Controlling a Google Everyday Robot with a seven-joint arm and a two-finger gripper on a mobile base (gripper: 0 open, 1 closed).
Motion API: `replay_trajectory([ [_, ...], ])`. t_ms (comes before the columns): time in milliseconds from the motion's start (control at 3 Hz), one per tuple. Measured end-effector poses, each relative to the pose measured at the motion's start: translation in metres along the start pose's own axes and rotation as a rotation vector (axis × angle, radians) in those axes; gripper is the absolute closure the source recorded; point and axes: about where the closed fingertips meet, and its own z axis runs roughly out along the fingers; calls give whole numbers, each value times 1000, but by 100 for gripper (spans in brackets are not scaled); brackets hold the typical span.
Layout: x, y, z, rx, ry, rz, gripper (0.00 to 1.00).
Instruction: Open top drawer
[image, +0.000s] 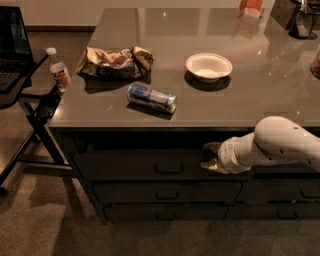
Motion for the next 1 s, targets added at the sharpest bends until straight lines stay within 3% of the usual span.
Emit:
replay_trajectory([
  [333,-1,-1,-2,0,0,0,100],
  [1000,-1,-1,-2,0,0,0,59],
])
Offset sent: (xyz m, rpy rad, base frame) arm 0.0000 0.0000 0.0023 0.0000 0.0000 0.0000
